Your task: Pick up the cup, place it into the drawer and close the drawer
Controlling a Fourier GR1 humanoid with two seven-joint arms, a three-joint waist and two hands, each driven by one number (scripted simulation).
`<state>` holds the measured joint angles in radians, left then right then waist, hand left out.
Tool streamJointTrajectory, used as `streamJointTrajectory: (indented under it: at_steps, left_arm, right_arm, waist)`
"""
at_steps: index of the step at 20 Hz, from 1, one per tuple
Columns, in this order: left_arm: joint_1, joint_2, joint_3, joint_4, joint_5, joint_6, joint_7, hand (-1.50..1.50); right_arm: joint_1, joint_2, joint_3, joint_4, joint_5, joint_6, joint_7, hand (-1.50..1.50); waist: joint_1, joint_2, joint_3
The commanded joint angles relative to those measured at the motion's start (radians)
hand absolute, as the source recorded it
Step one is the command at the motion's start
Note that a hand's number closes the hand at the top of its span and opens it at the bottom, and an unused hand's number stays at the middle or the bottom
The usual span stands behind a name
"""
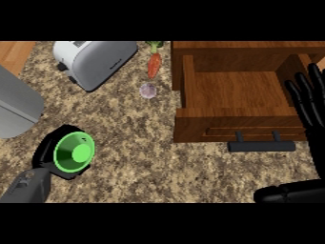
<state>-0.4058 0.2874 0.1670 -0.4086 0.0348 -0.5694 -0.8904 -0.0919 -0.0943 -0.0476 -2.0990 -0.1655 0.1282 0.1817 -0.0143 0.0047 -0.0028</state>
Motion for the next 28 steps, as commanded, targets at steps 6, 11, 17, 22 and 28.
streamJointTrajectory:
  at_steps: [6, 11, 17, 22, 28]
  left_arm:
    - [0.022, -0.117, 0.120, -0.066, 0.114, 0.218, -0.149, 1.50]
    - [0.030, -0.179, 0.132, -0.158, 0.151, 0.268, -0.170, 1.50]
    - [0.090, -0.237, 0.014, -0.489, 0.137, 0.307, 0.025, 1.50]
    - [0.146, -0.278, -0.050, -0.787, 0.197, 0.319, 0.259, 1.50]
    - [0.128, -0.286, -0.174, -1.021, 0.261, 0.454, 0.472, 1.50]
  right_arm:
    - [-0.004, -0.011, -0.014, 0.023, 0.004, 0.007, -0.010, -1.50]
    - [0.001, -0.005, -0.020, 0.013, 0.000, 0.007, -0.026, -1.50]
    - [-0.031, -0.036, -0.083, 0.032, -0.043, 0.004, 0.016, -1.50]
    - [0.062, -0.001, -0.016, 0.015, -0.012, 0.035, -0.039, -1.50]
    - [-0.035, -0.017, -0.035, 0.018, -0.023, -0.001, 0.039, -1.50]
  waist:
    - [0.018, -0.005, 0.002]
    - [0.015, -0.006, 0.003]
    - [0.026, -0.010, 0.004]
    - [0.025, -0.010, 0.004]
    - [0.018, -0.007, 0.003]
